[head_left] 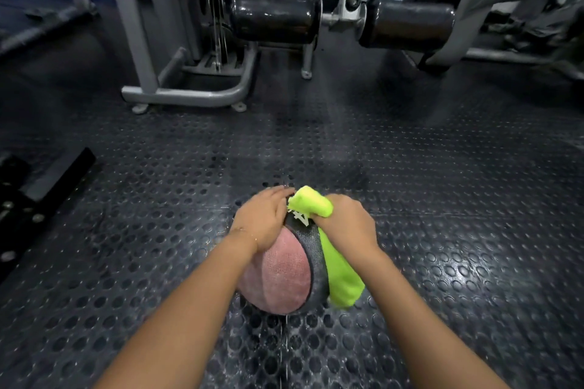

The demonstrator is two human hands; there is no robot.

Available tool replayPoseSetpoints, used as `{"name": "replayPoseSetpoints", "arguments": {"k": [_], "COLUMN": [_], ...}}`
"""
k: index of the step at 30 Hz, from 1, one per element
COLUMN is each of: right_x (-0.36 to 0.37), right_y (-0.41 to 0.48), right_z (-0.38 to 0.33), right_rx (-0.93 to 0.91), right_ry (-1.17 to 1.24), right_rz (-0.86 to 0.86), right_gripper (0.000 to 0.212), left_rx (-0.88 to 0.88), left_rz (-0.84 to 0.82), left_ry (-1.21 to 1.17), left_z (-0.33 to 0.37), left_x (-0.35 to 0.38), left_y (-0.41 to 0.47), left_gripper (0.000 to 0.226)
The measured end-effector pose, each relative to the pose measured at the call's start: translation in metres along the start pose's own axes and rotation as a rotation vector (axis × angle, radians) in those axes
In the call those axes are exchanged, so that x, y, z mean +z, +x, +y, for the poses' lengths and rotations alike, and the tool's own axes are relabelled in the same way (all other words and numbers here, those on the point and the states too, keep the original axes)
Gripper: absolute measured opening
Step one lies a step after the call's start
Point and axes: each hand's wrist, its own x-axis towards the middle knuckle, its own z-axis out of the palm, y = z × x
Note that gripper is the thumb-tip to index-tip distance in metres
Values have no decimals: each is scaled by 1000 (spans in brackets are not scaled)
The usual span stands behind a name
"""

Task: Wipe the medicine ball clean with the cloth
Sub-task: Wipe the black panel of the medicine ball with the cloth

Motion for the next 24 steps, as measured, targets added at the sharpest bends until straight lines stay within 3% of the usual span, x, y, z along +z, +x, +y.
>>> {"name": "replayPoseSetpoints", "arguments": {"k": [7,11,17,21,24], "right_x": [2,10,4,8,2], "right_y": [-8,-24,-12,-29,-13], "right_z": [12,4,7,9,21], "right_rx": [117,-2,75,-49,42], "right_ry": [116,65,113,21,26], "right_rz": [39,6,57,-1,41], "right_gripper": [20,19,18,18,18], "left_rx": [-91,-184,-191,-185,-149], "left_rz": [46,66,98,82,82], "left_ry": [13,8,-19,-13,5], "left_z": [8,10,10,8,10], "left_x": [12,10,12,10,10], "left_y": [-1,-5,-9,-12,-16], "left_gripper": [42,43,44,44,44]}}
